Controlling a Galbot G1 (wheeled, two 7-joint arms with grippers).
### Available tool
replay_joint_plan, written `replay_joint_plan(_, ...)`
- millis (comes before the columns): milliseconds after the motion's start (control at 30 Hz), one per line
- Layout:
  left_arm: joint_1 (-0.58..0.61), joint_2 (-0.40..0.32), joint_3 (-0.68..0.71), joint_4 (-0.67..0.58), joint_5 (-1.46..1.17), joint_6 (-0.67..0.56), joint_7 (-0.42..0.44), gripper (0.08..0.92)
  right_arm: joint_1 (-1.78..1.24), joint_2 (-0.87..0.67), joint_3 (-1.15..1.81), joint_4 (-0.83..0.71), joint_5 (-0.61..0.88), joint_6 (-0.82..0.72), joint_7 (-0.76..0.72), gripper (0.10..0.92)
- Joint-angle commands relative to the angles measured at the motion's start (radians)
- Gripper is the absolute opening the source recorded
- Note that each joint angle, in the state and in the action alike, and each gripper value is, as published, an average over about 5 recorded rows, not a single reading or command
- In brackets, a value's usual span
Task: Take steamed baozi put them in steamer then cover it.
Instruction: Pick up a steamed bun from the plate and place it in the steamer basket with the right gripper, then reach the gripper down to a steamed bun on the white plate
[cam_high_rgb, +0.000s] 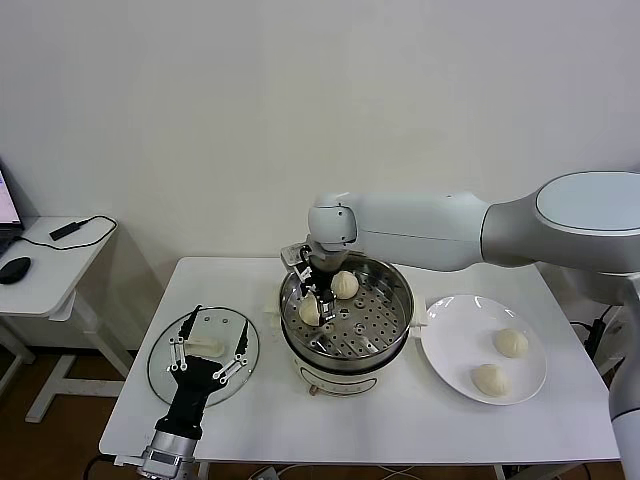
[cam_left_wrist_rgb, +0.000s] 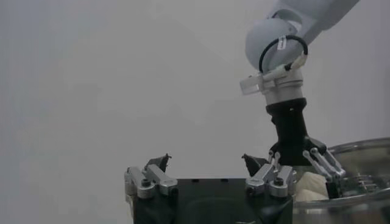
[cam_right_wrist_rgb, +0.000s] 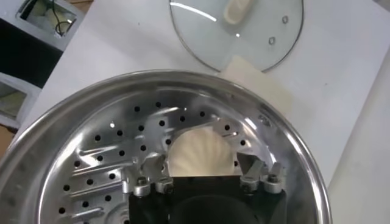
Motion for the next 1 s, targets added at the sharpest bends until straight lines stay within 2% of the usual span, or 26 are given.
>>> replay_joint_plan(33, 0.000, 0.000, 0.002, 0.001, 0.001, 0.002, 0.000, 0.823, 0.043, -0.154, 0.078, 0.113, -0.055, 0.021, -0.074, 0.822)
replay_joint_plan(267, -0.003, -0.001, 0.014, -0.002, 0.006, 0.005, 0.000, 0.823, 0.173, -0.459, 0.170, 0.189, -0.184, 0.200, -0.312, 0.823)
replay_joint_plan(467, -0.001, -0.001, 0.017, 0.003, 0.012, 0.003, 0.001, 0.823, 0.177, -0.686, 0.172, 0.181, -0.288, 0.356, -0.435, 0.823)
replay_joint_plan(700, 0.003, -0.002, 0.017, 0.004, 0.015, 0.000, 0.001, 0.823, 0.032, -0.854, 0.109, 0.135, -0.403, 0.443, -0.395, 0.823)
replay_joint_plan(1000, -0.001, -0.003, 0.019, 0.014, 0.017, 0.002, 0.000, 0.823, -0.241, -0.896, 0.156, 0.128, -0.452, 0.452, -0.248, 0.823)
